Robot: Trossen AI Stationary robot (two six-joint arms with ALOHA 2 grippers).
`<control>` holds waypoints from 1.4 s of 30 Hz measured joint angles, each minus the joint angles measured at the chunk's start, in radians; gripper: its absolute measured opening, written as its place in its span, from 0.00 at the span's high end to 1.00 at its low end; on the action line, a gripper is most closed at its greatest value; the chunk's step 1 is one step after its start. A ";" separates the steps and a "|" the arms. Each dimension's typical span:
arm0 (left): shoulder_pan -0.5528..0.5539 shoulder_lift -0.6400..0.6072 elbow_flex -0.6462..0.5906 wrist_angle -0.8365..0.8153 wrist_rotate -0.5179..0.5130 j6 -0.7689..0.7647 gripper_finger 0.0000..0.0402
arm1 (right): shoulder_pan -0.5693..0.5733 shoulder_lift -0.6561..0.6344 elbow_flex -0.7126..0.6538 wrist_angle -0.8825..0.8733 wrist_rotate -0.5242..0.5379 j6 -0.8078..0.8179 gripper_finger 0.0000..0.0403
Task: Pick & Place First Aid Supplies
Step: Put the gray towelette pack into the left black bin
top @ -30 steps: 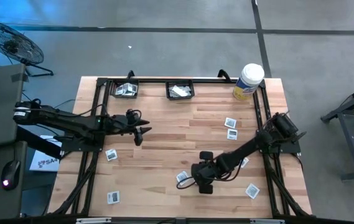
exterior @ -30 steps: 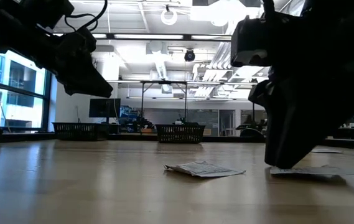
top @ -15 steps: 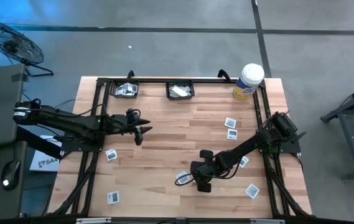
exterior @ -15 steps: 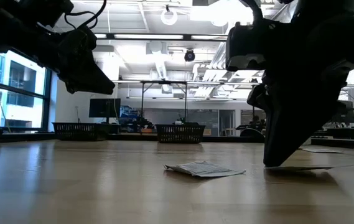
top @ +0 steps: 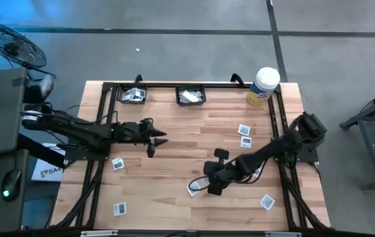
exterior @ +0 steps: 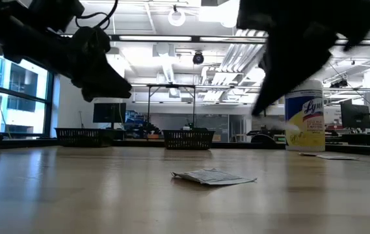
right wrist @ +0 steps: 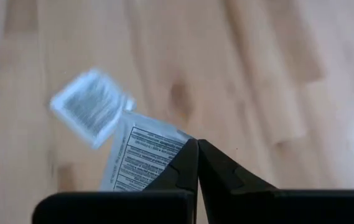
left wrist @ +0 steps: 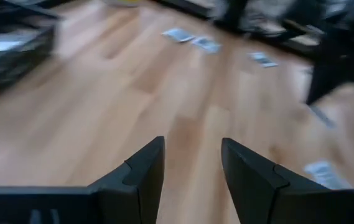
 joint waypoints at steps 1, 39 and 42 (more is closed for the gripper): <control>0.000 0.029 0.000 0.050 0.038 0.000 0.61 | 0.000 -0.009 0.001 0.005 0.028 -0.010 1.00; -0.002 0.648 0.454 0.238 0.289 -0.179 0.75 | -0.068 -0.015 0.002 0.167 0.433 -0.232 1.00; -0.002 0.648 0.454 0.243 0.289 -0.161 0.93 | -0.068 -0.015 0.002 0.167 0.425 -0.220 0.99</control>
